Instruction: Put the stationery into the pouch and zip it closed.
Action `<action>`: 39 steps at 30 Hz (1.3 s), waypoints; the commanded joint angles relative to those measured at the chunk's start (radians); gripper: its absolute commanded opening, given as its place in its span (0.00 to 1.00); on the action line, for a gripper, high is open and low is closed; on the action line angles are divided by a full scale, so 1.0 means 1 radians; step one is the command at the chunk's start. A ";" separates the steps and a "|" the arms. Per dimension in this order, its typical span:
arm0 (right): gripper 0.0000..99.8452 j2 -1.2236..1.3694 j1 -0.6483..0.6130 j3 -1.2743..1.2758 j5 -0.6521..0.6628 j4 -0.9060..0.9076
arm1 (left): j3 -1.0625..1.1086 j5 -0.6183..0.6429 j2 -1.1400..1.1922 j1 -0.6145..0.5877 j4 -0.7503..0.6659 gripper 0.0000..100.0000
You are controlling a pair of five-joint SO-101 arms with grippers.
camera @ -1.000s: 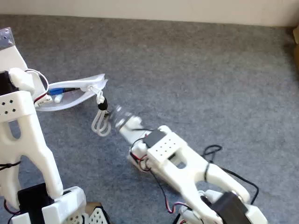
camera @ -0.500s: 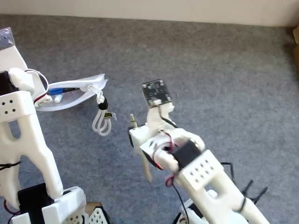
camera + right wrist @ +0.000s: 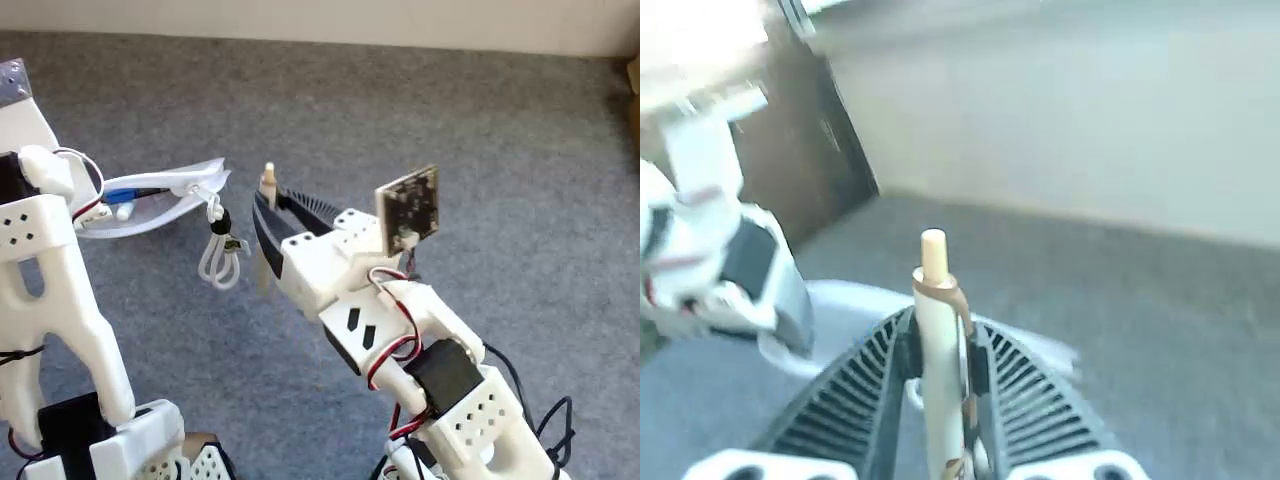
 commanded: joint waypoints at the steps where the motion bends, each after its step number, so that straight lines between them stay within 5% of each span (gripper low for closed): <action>1: 0.01 -0.030 0.005 -0.071 -0.008 -0.168 | -0.022 0.008 -0.004 -0.021 -0.025 0.00; 11: 0.01 -0.022 -0.042 -0.062 -0.008 -0.578 | -0.033 0.029 -0.005 -0.019 -0.028 0.00; 23: 0.01 0.260 -0.085 -0.062 0.000 -0.839 | -0.039 0.031 -0.005 0.018 -0.023 0.00; 39: 0.01 0.720 -0.153 -0.064 0.298 -1.190 | -0.038 0.031 0.001 0.019 -0.028 0.00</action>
